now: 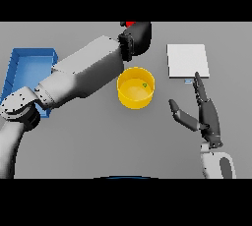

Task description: Pick up the red beaker and tilt it to pour out 1 green nut into yellow bowl. Pick up the yellow bowl and place it on the metallic measuring scale.

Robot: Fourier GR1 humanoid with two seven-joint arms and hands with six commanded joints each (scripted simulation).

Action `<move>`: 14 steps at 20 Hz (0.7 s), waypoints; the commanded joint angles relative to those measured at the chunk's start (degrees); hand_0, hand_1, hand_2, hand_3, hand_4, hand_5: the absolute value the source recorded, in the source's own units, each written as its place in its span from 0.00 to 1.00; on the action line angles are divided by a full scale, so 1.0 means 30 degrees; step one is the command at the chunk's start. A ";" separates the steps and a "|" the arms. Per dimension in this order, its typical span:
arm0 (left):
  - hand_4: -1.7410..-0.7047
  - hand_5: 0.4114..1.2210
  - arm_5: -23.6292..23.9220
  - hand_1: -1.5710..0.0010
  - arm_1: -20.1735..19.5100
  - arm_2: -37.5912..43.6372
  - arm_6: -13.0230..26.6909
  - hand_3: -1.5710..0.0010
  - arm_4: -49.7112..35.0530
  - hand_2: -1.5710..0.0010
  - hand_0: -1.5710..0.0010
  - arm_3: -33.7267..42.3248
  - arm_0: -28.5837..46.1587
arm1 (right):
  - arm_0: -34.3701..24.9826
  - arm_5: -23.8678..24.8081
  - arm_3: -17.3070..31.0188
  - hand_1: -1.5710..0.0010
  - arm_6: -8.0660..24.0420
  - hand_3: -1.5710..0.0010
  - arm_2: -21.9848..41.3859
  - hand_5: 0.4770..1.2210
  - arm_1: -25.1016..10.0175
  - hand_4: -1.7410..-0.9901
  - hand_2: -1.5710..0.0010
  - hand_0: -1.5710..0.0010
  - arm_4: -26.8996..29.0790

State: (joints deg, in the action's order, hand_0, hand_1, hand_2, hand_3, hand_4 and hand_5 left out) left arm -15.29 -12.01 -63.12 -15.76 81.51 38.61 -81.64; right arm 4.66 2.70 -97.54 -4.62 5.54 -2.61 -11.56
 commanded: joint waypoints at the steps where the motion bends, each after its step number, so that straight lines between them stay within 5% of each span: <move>1: 0.01 1.00 0.0028 0.00 -0.0236 -0.0020 -0.0289 0.00 0.0217 0.00 0.00 -0.0127 -0.0731 | -0.0133 -0.0044 0.0138 1.00 0.0049 1.00 -0.0120 0.12 -0.0067 0.80 1.00 1.00 0.0116; 8: 0.02 1.00 0.0338 0.00 -0.1997 0.5084 0.1122 0.00 -0.2183 0.00 0.00 -0.4339 -0.4656 | 0.0118 -0.0688 0.0160 1.00 -0.1184 1.00 0.0149 0.11 -0.0003 0.85 1.00 1.00 0.0564; 14: 0.00 1.00 -0.0804 0.00 -0.5355 1.4209 0.3897 0.03 -0.9730 0.00 0.00 -0.8130 -0.4543 | -0.0700 -0.0733 0.0657 1.00 -0.0942 1.00 0.0058 0.14 -0.0189 0.83 1.00 1.00 0.0599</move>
State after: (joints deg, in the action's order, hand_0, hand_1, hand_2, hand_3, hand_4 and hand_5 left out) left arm -17.81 -28.20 -20.55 -4.02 52.36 14.16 -95.20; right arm 2.56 0.52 -95.59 -7.52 5.71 -3.17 -9.75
